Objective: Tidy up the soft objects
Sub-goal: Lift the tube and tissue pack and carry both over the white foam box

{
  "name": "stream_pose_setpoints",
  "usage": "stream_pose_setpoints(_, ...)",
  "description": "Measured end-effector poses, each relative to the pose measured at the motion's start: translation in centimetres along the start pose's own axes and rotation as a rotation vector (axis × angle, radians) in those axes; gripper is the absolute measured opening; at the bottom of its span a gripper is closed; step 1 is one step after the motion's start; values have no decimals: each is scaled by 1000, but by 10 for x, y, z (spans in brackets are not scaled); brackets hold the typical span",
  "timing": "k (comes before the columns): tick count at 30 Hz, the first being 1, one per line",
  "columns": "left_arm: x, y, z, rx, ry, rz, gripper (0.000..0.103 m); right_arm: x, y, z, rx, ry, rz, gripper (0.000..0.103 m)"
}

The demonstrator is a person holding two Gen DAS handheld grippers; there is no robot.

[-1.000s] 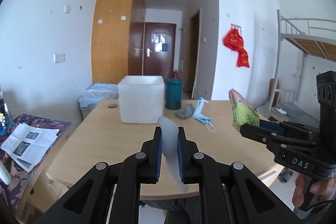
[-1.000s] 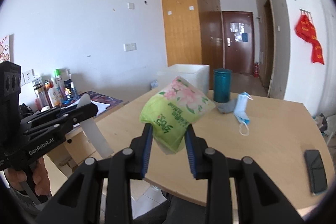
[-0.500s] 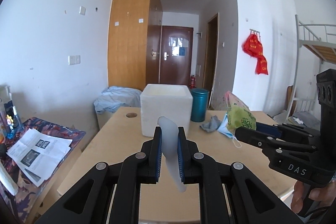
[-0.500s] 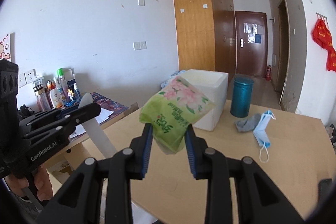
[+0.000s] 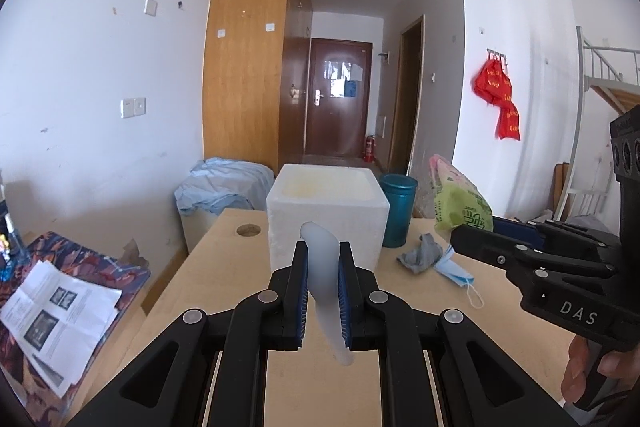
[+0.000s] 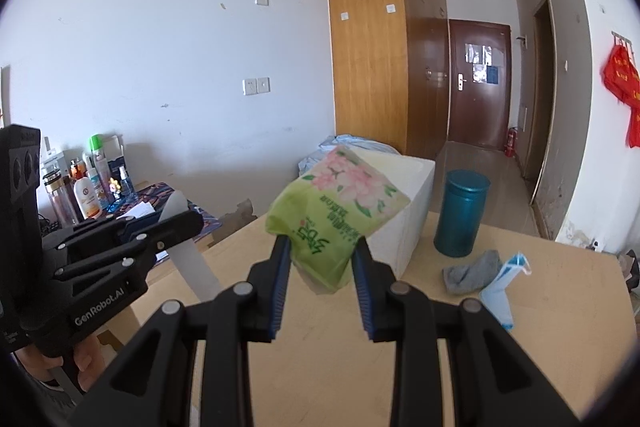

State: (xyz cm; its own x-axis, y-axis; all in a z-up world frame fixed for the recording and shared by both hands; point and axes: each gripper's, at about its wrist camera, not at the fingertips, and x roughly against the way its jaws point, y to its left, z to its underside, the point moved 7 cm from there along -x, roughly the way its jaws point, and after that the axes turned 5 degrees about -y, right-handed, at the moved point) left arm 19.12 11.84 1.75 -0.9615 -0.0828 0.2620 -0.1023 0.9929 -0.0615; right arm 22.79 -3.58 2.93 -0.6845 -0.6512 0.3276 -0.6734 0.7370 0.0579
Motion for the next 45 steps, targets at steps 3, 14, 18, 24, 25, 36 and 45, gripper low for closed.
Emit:
stream_pose_setpoints(3,-13,-1,-8,-6,2,3,14,-10,-6,-8,2,7,5,35)
stream_pose_setpoints(14,-63,-4,-33,-24,24,21,14,-46,-29,-27,-4,49,28,35)
stream_pose_setpoints(18,-82,-5,-40,-26,32,29,14,-57,-39,-34,2,61,35,35)
stream_pose_setpoints(24,-114,-4,-52,-25,49,28,14,-79,-53,-46,6,68,39,35)
stream_pose_setpoints(25,-121,-3,-54,-26,54,29,14,-82,-55,-47,7,70,37,35)
stream_pose_setpoints(36,-184,9,-77,-15,89,14,14,-129,-73,-57,18,105,37,35)
stream_pose_setpoints(45,-228,13,-83,3,135,28,14,-156,-81,-52,-4,121,13,35)
